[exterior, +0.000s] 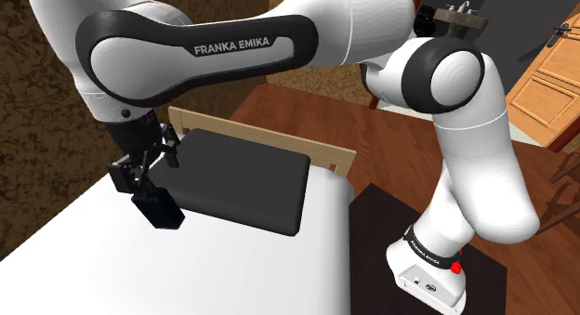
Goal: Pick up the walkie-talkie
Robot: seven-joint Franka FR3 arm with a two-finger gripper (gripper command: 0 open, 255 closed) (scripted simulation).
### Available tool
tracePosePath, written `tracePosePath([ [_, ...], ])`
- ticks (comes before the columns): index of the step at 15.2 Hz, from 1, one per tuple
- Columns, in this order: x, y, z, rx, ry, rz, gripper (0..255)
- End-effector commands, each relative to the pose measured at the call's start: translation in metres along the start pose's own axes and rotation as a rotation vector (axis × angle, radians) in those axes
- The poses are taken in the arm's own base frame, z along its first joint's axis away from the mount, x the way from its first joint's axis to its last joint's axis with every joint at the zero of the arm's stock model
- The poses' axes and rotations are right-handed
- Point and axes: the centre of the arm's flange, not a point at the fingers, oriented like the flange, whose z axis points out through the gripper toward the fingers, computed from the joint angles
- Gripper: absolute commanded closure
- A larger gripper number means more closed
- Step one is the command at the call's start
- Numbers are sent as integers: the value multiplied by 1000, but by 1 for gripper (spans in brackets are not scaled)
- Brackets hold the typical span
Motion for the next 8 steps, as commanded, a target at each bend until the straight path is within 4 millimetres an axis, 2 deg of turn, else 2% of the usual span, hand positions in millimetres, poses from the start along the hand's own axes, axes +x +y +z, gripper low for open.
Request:
tracePosePath([
  [1, 6, -5, 8, -2, -3, -5, 0],
  [7, 12, -7, 42, -2, -3, -5, 0],
  [8, 12, -7, 42, -2, -3, -5, 0],
])
